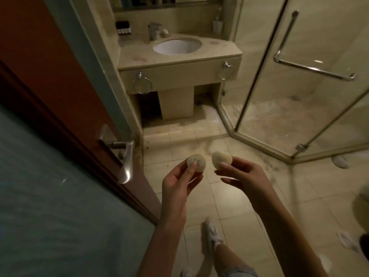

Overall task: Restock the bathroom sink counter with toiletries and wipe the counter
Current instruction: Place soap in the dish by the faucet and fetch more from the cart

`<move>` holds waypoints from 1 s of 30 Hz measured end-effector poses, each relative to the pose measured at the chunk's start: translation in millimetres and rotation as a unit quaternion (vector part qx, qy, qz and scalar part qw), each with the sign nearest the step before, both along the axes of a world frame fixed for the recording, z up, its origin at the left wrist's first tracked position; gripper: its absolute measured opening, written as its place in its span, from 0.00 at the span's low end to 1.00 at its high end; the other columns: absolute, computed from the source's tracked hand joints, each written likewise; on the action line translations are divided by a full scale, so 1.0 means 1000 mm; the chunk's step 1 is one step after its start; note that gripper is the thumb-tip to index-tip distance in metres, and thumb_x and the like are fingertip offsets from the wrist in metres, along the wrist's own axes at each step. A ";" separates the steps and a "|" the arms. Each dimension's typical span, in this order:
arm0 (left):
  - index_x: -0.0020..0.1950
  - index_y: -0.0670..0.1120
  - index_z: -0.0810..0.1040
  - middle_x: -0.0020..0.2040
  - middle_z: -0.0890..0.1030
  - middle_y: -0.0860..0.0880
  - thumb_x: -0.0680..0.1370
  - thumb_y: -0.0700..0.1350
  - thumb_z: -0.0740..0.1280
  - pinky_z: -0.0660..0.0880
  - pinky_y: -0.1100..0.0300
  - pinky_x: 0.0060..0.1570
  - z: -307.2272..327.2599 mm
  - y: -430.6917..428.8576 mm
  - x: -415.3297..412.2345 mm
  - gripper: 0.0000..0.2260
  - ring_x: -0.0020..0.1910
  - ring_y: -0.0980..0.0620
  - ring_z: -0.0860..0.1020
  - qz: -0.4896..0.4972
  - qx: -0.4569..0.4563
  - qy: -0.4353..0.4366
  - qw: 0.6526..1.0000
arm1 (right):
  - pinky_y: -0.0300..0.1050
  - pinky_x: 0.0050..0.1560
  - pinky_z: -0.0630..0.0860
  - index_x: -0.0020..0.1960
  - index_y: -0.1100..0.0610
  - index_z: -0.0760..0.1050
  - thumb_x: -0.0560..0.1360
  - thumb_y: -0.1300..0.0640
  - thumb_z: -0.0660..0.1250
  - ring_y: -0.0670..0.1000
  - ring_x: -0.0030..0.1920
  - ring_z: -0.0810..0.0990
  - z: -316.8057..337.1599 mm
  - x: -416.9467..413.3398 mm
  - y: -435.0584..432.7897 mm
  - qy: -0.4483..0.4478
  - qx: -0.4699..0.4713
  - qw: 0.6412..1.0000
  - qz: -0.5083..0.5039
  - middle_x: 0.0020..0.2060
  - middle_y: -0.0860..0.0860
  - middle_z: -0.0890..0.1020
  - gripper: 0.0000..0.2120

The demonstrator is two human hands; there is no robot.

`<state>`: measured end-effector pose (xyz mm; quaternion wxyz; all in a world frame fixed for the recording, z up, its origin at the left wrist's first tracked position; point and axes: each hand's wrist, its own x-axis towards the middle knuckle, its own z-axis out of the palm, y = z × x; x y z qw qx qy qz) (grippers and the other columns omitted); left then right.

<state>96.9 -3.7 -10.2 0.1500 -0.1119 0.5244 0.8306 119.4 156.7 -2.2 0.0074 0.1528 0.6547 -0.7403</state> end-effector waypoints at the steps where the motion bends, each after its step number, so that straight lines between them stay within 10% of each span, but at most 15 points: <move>1: 0.56 0.44 0.80 0.51 0.84 0.47 0.72 0.44 0.68 0.80 0.62 0.47 -0.002 0.004 -0.006 0.14 0.52 0.50 0.83 -0.007 -0.004 0.000 1.000 | 0.38 0.42 0.80 0.53 0.51 0.79 0.65 0.52 0.71 0.49 0.47 0.85 -0.002 -0.004 0.004 -0.005 -0.004 1.000 -0.002 0.45 0.49 0.86 0.16; 30: 0.55 0.44 0.79 0.49 0.85 0.48 0.76 0.42 0.68 0.80 0.62 0.44 -0.003 0.171 -0.271 0.09 0.50 0.50 0.83 0.059 -0.039 -0.012 0.997 | 0.40 0.46 0.81 0.55 0.57 0.79 0.72 0.52 0.66 0.54 0.47 0.85 -0.013 -0.292 0.168 -0.043 -0.079 0.994 0.064 0.45 0.56 0.86 0.15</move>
